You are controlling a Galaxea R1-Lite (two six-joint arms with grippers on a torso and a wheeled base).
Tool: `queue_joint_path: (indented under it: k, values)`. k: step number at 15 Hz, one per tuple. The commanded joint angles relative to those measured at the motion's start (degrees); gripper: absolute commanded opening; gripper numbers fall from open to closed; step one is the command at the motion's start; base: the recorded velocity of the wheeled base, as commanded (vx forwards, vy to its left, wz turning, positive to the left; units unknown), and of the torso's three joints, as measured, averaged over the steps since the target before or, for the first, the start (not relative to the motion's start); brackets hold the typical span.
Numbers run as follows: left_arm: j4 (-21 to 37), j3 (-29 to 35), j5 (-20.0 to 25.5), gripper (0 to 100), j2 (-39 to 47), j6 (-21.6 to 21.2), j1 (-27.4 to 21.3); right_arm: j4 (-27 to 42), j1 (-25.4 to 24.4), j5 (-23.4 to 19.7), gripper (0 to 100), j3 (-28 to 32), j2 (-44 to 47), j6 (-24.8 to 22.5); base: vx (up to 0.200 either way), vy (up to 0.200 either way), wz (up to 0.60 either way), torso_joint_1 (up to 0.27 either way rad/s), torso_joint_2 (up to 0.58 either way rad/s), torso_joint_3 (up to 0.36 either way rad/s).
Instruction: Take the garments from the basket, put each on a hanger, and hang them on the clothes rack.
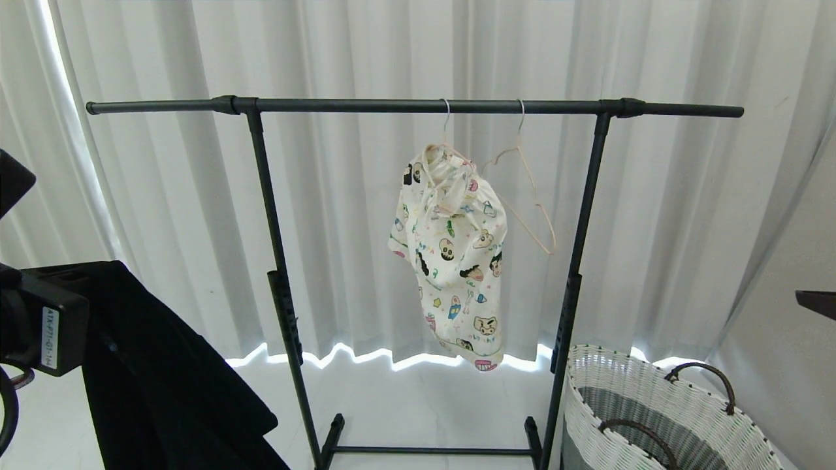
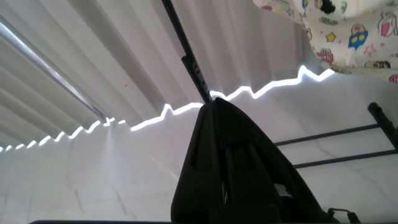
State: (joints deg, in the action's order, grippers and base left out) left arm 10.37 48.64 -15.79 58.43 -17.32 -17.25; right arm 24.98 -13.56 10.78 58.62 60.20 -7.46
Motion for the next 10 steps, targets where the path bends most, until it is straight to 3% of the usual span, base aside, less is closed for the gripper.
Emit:
queue_joint_path:
  k: [1,10]
  values:
    - [-0.4,0.1,0.0,0,0.0,0.0,0.0,0.0,0.3,0.0,100,0.2,0.2,0.0,0.000,0.000,0.00,0.183,-0.47,-0.281]
    - [-1.1,0.1,-0.2,0,-0.1,-0.3,0.0,-0.1,0.4,0.1,100,0.1,0.3,-0.1,0.000,0.000,0.00,0.193,-0.45,-0.257]
